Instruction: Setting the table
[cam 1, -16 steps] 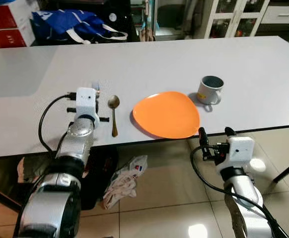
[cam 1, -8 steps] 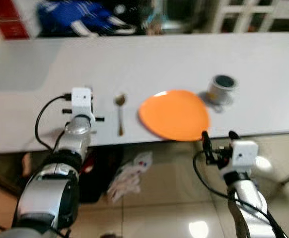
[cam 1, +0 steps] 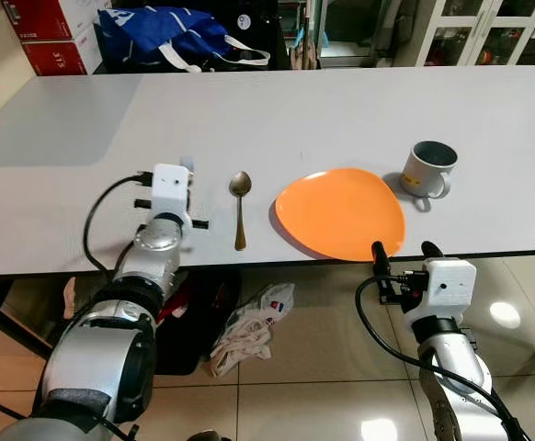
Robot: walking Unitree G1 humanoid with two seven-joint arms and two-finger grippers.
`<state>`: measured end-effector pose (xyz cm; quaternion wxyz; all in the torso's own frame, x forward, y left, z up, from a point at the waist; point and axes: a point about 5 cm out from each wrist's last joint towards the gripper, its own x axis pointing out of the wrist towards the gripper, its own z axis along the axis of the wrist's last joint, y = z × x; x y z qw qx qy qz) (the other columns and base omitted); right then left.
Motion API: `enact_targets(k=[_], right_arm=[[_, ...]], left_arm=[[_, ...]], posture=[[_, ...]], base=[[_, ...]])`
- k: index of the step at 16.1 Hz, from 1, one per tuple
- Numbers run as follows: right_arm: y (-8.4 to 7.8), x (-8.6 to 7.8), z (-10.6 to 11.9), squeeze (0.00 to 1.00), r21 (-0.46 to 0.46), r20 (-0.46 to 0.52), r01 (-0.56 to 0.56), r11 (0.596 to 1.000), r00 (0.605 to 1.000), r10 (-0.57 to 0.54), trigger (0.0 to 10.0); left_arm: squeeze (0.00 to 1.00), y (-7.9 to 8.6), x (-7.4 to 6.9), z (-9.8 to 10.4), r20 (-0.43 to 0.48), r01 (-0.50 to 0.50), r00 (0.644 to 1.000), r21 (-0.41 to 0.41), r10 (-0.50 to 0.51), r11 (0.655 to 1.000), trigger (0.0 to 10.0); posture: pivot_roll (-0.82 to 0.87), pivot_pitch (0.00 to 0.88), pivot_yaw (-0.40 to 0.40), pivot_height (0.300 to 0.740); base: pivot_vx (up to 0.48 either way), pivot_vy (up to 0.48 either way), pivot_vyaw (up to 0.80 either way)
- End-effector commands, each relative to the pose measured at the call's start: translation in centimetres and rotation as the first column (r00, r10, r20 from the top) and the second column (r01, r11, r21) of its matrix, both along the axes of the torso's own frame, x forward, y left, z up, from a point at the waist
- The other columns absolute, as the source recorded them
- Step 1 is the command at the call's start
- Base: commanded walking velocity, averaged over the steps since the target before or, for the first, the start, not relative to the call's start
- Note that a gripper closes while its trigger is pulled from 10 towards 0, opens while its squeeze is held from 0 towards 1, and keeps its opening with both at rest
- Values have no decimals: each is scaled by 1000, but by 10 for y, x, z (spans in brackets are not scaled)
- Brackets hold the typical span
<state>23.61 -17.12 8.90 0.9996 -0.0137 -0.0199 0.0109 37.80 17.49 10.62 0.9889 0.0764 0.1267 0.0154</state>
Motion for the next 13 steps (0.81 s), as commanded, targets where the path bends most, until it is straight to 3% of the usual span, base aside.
enact_targets(k=[1, 2, 3, 4, 5, 6, 7, 10, 13], right_arm=[[1, 2, 2, 0, 5, 3, 1, 1000, 1000, -1, 10000], [1, 1, 2, 0, 5, 4, 1, 1000, 1000, -1, 10000], [0, -6, 3, 0, 0, 7, 8, 1000, 1000, -8, 10000], [-3, -9, 2, 0, -4, 6, 17, 1000, 1000, -17, 10000], [-4, -9, 1, 0, 0, 2, 20, 1000, 1000, -20, 10000], [0, -8, -1, 0, 3, -8, -1, 1000, 1000, 1, 10000], [4, -5, -2, 0, 7, -14, -25, 1000, 1000, 25, 10000], [11, 2, 0, 0, 9, -2, -51, 999, 999, 51, 10000], [12, 5, -2, 0, 10, -3, -65, 998, 998, 65, 10000]], left_arm=[[0, -3, 4, 9, 35, 29, 999, -7, -29, 1000, 0], [0, -4, 3, 9, 53, 38, 998, -27, -37, 999, 0], [0, -38, -45, 2, 239, 390, 894, 2, -379, 921, 0], [0, -56, -81, 6, 314, 547, 786, 46, -532, 836, 0], [0, -42, -82, 3, 281, 457, 856, -16, -435, 889, 0], [0, -24, -79, 2, 269, 339, 908, -22, -321, 941, 0], [0, -14, -77, 2, 278, 277, 925, -22, -260, 961, 0], [0, 3, -81, 26, 362, 168, 919, -6, -154, 986, 0], [0, 10, -79, 30, 362, 117, 926, 1, -110, 993, 0]], posture=[[-85, 0, 59, 740], [-85, 0, 59, 740], [-102, 0, 74, 740], [-99, 0, 71, 740], [-71, 0, 56, 740], [-48, 0, 38, 740], [-33, 0, 28, 740], [-13, 0, 20, 740], [-1, 0, 14, 740]], base=[[0, 0, 0], [0, 0, 0], [0, 0, 0], [0, 0, 0], [0, 0, 0], [0, 0, 0], [0, 0, 0], [0, 0, 0], [0, 0, 0]])
